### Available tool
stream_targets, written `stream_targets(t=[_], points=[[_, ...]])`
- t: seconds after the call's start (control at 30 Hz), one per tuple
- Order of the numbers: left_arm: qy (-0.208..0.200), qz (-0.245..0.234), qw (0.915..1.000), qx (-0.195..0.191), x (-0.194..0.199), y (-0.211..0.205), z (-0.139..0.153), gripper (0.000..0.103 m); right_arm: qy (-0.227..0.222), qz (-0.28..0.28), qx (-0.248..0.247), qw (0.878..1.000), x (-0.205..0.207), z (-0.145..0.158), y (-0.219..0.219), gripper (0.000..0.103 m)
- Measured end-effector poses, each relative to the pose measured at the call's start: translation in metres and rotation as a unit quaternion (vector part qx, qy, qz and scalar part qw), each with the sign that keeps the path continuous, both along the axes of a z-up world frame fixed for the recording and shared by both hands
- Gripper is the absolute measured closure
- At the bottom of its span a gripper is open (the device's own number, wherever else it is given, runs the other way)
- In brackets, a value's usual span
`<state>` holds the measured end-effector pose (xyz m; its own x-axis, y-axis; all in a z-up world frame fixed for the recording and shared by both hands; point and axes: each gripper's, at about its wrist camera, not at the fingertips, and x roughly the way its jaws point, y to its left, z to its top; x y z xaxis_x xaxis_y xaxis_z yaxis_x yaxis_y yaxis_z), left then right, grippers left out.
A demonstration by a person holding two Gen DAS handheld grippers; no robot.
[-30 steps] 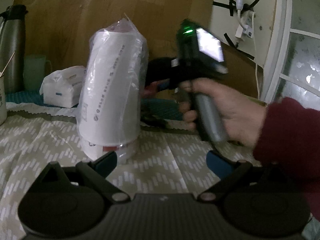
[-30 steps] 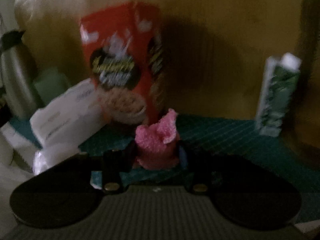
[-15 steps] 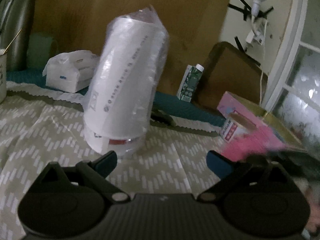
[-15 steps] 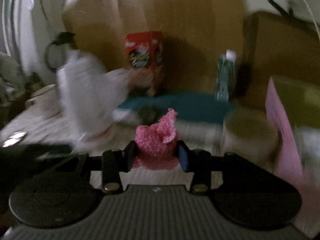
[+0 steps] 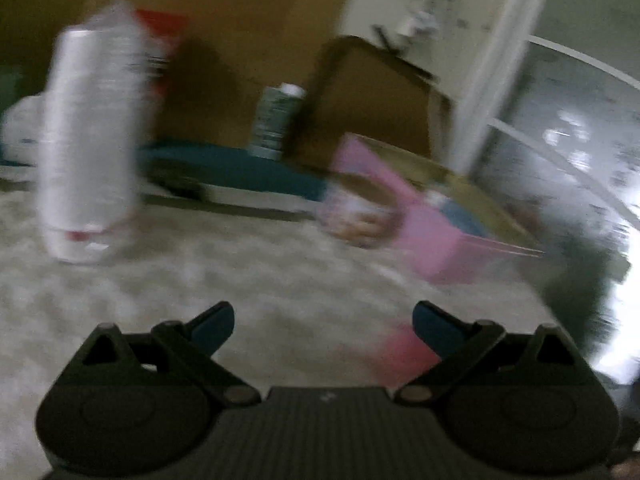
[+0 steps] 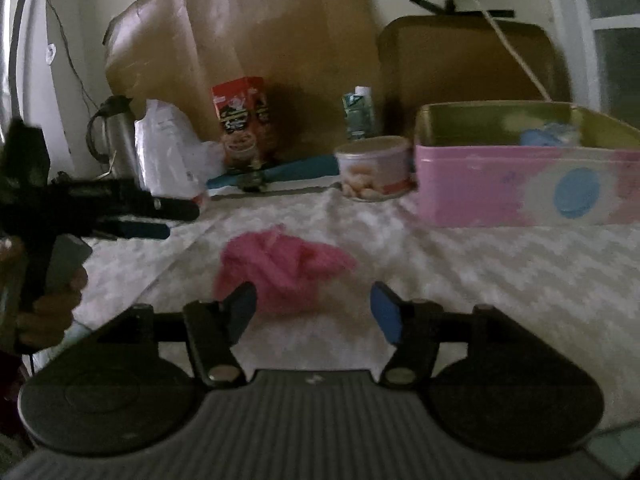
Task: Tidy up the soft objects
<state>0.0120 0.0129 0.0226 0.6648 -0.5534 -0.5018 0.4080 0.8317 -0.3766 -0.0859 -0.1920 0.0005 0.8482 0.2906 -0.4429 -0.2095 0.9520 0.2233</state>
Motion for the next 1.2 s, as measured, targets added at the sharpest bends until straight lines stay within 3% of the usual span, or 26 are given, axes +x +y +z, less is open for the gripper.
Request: stream_targets(t=[0.13,0.2,0.37,0.47,0.53,0.57,0.6,0.7,0.87,1.1,1.17,1.2], points=[[0.002,-0.04,0.9992,0.006,-0.012,-0.029,0.001,0.001,-0.014,0.004,-0.011,1.0,-0.012,-0.002,-0.006,0.031],[0.002,-0.037,0.999,0.025,-0.012,-0.038,0.0,0.001,-0.021,0.011,-0.011,1.0,-0.015,-0.003,-0.007,0.031],[0.011,-0.03,0.9994,0.015,-0.011,-0.041,0.004,0.002,-0.025,0.039,-0.016,0.999,-0.009,-0.003,0.005,0.031],[0.026,-0.039,0.9982,0.037,-0.009,-0.05,-0.002,0.018,-0.02,0.053,-0.033,0.998,0.004,-0.005,0.018,0.031],[0.051,-0.058,0.9962,0.039,-0.005,-0.056,-0.012,0.041,-0.01,0.062,-0.032,0.998,0.014,-0.009,0.024,0.033],[0.064,-0.071,0.995,0.028,-0.003,-0.059,-0.016,0.051,0.001,0.066,-0.027,0.997,0.022,-0.012,0.027,0.036],[0.069,-0.071,0.9947,0.029,-0.003,-0.062,-0.017,0.053,0.008,0.069,-0.023,0.997,0.026,-0.015,0.028,0.049],[0.027,-0.076,0.9952,0.057,-0.007,-0.08,-0.002,0.052,0.003,0.053,-0.026,0.998,0.031,-0.016,0.029,0.054],[-0.026,-0.113,0.9913,0.062,0.005,-0.122,0.031,0.052,-0.065,0.006,-0.025,0.998,0.022,0.006,0.004,0.054],[-0.054,-0.137,0.9872,0.062,0.056,-0.199,0.054,0.049,-0.096,-0.075,-0.018,0.992,0.048,0.032,-0.055,0.054],[-0.055,-0.134,0.9872,0.066,0.072,-0.219,0.055,0.046,-0.096,-0.093,-0.018,0.991,0.06,0.035,-0.07,0.054],[-0.055,-0.13,0.9873,0.072,0.08,-0.228,0.053,0.038,-0.094,-0.104,-0.017,0.99,0.069,0.036,-0.079,0.053]])
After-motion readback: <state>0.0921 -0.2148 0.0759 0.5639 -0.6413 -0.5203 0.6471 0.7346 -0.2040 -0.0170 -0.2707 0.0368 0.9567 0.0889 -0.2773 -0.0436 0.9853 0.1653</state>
